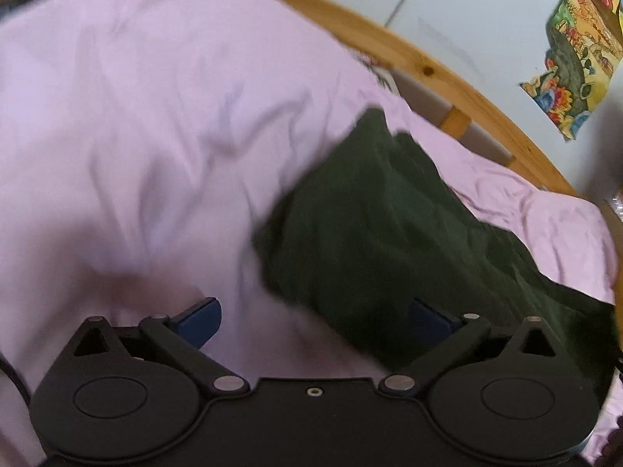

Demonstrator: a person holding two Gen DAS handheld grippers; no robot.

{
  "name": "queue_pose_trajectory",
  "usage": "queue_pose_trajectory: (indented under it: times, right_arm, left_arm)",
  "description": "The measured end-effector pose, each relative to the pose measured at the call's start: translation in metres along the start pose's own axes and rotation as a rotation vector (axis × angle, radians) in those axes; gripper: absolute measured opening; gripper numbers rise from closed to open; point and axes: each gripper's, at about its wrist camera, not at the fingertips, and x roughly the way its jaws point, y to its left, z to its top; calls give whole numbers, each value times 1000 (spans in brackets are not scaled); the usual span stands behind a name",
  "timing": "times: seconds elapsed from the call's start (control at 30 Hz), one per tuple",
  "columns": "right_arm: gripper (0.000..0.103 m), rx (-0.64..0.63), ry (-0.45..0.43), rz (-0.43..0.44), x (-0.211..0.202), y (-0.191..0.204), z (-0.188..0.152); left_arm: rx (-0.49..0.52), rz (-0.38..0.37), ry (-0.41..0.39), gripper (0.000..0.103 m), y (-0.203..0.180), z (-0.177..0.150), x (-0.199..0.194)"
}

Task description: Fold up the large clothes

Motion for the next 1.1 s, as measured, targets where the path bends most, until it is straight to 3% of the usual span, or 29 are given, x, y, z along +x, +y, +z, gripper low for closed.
queue_pose_trajectory:
  times: [0.07, 0.13, 0.3, 0.4, 0.53, 0.63, 0.83, 0.87, 0.93, 1.07, 1.1]
  right_arm:
    - [103, -104, -112, 32, -19, 21, 5]
    - [103, -153, -148, 115, -28, 42, 9]
    - [103, -138, 13, 353, -8, 96, 2]
    - [102, -217, 23, 351, 0, 126, -11]
    - [102, -189, 87, 286, 13, 128, -23]
    - [102, -174, 204, 318, 28, 122, -46]
    - [102, -115, 235, 354, 34, 115, -56]
    - [102, -112, 234, 356, 34, 114, -56]
    - [102, -102, 232, 362, 34, 113, -54]
    - [102, -80, 235, 373, 37, 110, -51]
    - [102, -74, 236, 378, 38, 109, -50]
  left_arm:
    - [0, -30, 15, 102, -4, -3, 6]
    - [11, -53, 7, 102, -10, 0, 12]
    - [-27, -46, 24, 102, -16, 11, 36]
    - [-69, -24, 47, 102, -14, 16, 47]
    - [-69, -18, 55, 102, -13, 18, 51]
    - [-62, -14, 51, 102, -10, 17, 51]
    - [-51, 10, 40, 102, -13, 13, 49]
    - [-59, 13, 32, 100, -14, 14, 48]
    - [-75, 12, 11, 86, -16, 15, 47]
    - [-65, 28, -12, 69, -28, 17, 44]
    - [-51, 38, -22, 54, -32, 17, 44]
